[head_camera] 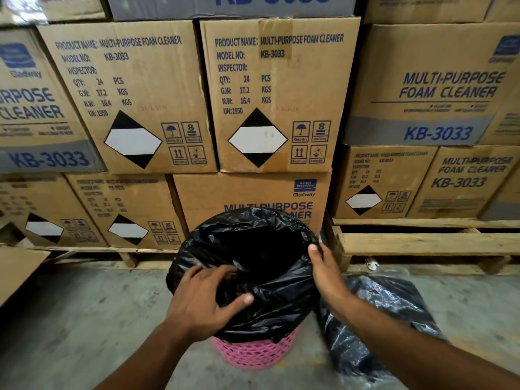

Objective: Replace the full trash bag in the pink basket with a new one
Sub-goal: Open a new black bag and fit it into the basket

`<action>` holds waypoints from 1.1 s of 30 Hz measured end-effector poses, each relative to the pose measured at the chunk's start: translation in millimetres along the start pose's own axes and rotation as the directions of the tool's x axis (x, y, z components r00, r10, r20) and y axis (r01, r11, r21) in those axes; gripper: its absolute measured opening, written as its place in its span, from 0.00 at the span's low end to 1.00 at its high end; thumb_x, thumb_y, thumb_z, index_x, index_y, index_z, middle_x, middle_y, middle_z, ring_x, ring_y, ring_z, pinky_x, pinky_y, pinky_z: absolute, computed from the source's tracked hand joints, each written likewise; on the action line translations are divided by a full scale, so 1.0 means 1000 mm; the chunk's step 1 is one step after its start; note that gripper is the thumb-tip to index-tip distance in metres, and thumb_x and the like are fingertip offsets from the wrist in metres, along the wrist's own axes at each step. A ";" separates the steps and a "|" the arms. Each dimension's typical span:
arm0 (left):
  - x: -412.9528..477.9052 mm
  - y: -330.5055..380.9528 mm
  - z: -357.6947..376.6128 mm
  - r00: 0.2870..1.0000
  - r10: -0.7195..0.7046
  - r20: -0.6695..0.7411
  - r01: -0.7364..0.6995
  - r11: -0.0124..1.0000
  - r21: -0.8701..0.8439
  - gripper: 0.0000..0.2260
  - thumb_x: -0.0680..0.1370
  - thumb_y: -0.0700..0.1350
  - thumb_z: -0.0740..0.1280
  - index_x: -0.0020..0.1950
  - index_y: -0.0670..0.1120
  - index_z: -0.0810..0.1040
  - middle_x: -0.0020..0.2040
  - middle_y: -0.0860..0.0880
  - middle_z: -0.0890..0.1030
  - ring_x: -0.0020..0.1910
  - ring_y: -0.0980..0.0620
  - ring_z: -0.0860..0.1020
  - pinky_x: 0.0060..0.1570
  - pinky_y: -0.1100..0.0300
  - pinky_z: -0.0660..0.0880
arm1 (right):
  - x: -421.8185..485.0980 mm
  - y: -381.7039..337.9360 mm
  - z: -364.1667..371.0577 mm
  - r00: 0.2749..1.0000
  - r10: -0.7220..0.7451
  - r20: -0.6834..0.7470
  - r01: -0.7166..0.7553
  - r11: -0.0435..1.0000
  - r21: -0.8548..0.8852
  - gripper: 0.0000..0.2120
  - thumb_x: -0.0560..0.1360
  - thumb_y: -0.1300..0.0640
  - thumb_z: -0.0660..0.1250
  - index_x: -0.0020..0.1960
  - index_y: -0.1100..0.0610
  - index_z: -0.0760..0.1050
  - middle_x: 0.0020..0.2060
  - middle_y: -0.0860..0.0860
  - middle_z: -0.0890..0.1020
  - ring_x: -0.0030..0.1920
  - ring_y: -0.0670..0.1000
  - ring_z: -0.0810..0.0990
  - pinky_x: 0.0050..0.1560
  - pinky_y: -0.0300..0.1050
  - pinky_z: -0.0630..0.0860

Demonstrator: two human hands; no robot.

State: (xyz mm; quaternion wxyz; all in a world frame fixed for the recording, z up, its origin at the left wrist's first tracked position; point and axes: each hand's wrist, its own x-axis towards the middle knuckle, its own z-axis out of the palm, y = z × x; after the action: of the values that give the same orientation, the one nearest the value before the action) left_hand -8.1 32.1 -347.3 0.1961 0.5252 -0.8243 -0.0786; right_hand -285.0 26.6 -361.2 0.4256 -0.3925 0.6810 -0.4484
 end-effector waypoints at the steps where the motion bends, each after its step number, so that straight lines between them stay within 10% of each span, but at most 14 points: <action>1: -0.003 0.000 0.001 0.999 0.037 0.023 -0.038 0.999 0.022 0.38 0.69 0.80 0.53 0.70 0.59 0.71 0.63 0.55 0.81 0.65 0.52 0.75 0.71 0.52 0.59 | 0.001 0.001 -0.001 1.000 0.020 -0.002 -0.020 1.000 0.002 0.31 0.81 0.36 0.51 0.79 0.48 0.56 0.77 0.50 0.64 0.77 0.55 0.62 0.76 0.60 0.59; 6: -0.008 0.005 0.002 0.987 0.154 0.034 -0.157 0.982 0.107 0.46 0.63 0.83 0.56 0.72 0.56 0.71 0.66 0.53 0.79 0.65 0.51 0.76 0.67 0.55 0.60 | -0.001 0.003 -0.005 0.997 0.074 -0.026 -0.077 0.971 -0.226 0.33 0.81 0.35 0.44 0.78 0.52 0.60 0.77 0.56 0.66 0.76 0.59 0.63 0.75 0.58 0.60; 10: -0.008 0.006 0.000 0.997 0.077 -0.018 -0.076 0.994 0.077 0.42 0.66 0.82 0.54 0.71 0.57 0.70 0.66 0.54 0.78 0.68 0.51 0.73 0.71 0.51 0.60 | -0.011 -0.010 -0.014 0.940 -0.306 -0.151 0.165 0.795 -0.584 0.38 0.77 0.32 0.43 0.79 0.53 0.53 0.79 0.56 0.59 0.78 0.58 0.58 0.76 0.62 0.58; 16: -0.015 0.007 0.000 0.986 0.136 0.094 -0.154 0.961 0.228 0.40 0.69 0.81 0.50 0.68 0.57 0.74 0.57 0.52 0.84 0.61 0.49 0.79 0.68 0.51 0.65 | -0.023 0.002 0.004 0.913 -0.390 0.116 0.396 0.783 -0.480 0.40 0.76 0.32 0.53 0.81 0.48 0.46 0.81 0.48 0.47 0.80 0.51 0.47 0.79 0.57 0.52; 21: -0.008 0.008 -0.005 0.981 0.084 0.174 -0.124 0.964 0.236 0.41 0.66 0.83 0.45 0.56 0.56 0.80 0.41 0.54 0.82 0.43 0.51 0.80 0.46 0.56 0.71 | -0.017 -0.001 -0.009 0.974 -0.210 0.084 0.226 0.888 -0.400 0.35 0.78 0.36 0.59 0.78 0.45 0.48 0.79 0.53 0.59 0.75 0.58 0.66 0.72 0.58 0.63; 25: 0.010 0.006 -0.016 0.991 -0.071 0.114 0.075 0.997 -0.036 0.38 0.67 0.83 0.49 0.51 0.56 0.81 0.33 0.55 0.79 0.33 0.61 0.77 0.35 0.60 0.71 | 0.010 -0.034 -0.018 0.922 -0.382 -0.065 0.269 0.752 -0.602 0.34 0.77 0.35 0.58 0.77 0.49 0.53 0.76 0.54 0.65 0.74 0.59 0.65 0.71 0.61 0.66; 33: 0.031 -0.027 -0.002 0.985 -0.166 0.037 0.158 0.974 0.163 0.38 0.71 0.78 0.45 0.70 0.58 0.72 0.66 0.54 0.78 0.68 0.53 0.73 0.74 0.49 0.58 | 0.071 -0.051 0.007 0.986 -0.081 0.144 0.149 0.817 -0.557 0.35 0.77 0.37 0.62 0.78 0.50 0.54 0.76 0.55 0.66 0.74 0.61 0.66 0.68 0.55 0.66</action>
State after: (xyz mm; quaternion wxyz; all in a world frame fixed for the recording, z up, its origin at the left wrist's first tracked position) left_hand 3.6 -7.0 -346.6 0.1256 0.6025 -0.7871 -0.0415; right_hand -294.5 -55.3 -330.5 0.3003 -0.5663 0.7329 -0.2281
